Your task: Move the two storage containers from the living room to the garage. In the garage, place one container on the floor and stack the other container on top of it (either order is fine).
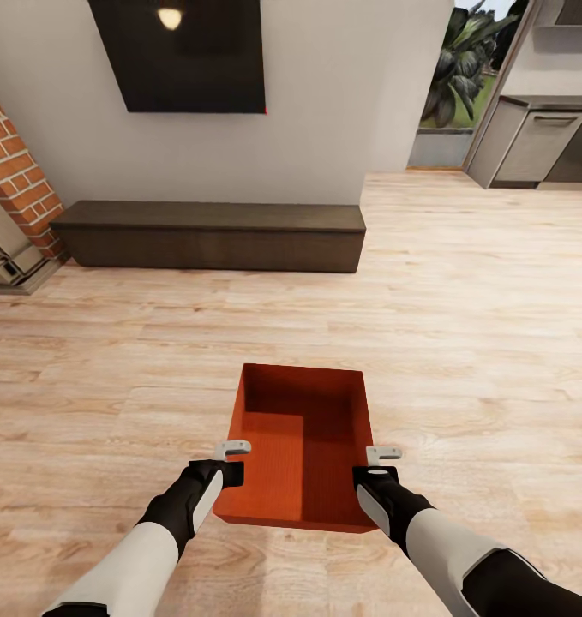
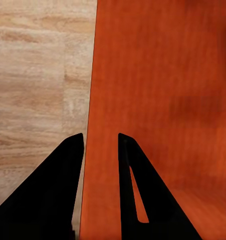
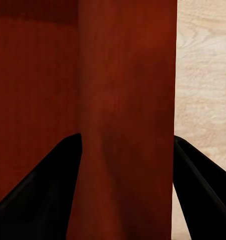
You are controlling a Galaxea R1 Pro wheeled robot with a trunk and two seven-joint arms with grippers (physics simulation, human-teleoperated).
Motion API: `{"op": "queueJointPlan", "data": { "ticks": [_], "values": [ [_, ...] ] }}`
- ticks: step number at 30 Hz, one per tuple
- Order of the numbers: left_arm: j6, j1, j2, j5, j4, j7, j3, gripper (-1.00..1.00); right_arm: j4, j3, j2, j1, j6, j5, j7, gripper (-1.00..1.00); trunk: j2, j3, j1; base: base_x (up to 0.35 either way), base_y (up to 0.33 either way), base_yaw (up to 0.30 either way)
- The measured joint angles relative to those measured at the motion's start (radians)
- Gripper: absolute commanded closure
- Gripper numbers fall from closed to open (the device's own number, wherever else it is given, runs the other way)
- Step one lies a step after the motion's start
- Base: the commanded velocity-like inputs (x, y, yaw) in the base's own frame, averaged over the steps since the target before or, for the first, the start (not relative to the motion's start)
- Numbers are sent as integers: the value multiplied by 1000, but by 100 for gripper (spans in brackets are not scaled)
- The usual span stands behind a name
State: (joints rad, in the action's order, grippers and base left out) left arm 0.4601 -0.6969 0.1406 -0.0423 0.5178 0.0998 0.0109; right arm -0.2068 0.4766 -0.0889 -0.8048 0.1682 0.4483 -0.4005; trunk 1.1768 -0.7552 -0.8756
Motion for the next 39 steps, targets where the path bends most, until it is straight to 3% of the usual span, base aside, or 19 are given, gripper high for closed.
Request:
{"op": "queueJointPlan", "data": {
  "ticks": [39],
  "values": [
    [0, 0, 0, -2, -1, 1, 0, 100, 1, 4, 0, 0, 0, 5, -1, 100, -273, 122, 150, 0, 0, 0]
  ]
}}
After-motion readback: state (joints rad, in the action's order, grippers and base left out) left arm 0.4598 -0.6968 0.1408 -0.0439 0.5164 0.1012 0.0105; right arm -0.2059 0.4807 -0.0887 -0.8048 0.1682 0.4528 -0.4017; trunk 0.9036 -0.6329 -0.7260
